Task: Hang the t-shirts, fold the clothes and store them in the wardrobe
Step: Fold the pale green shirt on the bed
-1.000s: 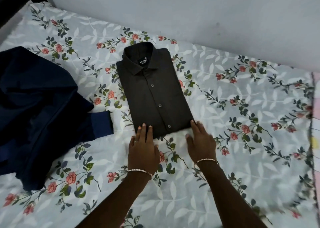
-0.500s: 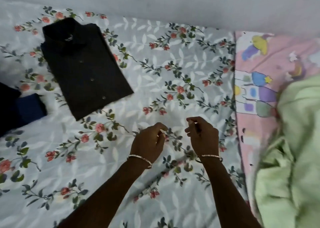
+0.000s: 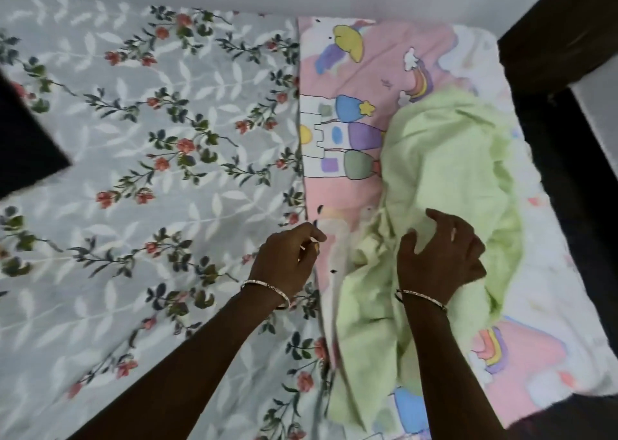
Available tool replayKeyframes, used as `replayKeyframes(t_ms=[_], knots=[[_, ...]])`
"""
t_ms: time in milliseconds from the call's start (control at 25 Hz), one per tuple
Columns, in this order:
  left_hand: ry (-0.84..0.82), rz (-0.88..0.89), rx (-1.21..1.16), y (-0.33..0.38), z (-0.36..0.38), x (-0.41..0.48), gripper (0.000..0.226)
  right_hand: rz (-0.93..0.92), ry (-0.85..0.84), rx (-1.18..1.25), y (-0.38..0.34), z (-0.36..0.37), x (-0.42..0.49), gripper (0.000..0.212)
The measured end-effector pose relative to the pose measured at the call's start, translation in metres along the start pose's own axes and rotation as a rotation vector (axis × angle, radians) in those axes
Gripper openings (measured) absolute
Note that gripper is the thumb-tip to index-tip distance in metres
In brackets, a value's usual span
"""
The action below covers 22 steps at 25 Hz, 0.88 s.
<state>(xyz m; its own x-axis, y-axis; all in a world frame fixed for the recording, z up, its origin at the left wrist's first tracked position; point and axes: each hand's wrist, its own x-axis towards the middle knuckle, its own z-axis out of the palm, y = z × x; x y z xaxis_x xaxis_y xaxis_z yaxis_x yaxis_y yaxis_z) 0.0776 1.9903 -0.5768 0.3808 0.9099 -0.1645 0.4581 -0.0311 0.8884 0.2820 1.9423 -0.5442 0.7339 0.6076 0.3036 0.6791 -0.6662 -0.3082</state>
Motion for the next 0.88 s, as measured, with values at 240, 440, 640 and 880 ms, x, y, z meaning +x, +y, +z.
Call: replayKeyframes(t_ms=[240,440,640,880], knots=[[-0.095,-0.01,0.012,0.033,0.049,0.021,0.018,0.346,-0.381,0.135,0.057,-0.002,0.034,0.082],[-0.129,-0.118,-0.099,0.061,0.056,0.018,0.02,0.091,-0.24,0.383,0.051,-0.014,0.026,0.061],[-0.181,-0.463,-0.608,0.113,0.029,0.012,0.046,-0.204,-0.222,0.621,-0.001,-0.066,-0.008,0.026],[-0.136,-0.467,-0.538,0.137,-0.025,0.0,0.013,-0.34,-0.784,0.821,-0.041,-0.125,-0.043,0.044]])
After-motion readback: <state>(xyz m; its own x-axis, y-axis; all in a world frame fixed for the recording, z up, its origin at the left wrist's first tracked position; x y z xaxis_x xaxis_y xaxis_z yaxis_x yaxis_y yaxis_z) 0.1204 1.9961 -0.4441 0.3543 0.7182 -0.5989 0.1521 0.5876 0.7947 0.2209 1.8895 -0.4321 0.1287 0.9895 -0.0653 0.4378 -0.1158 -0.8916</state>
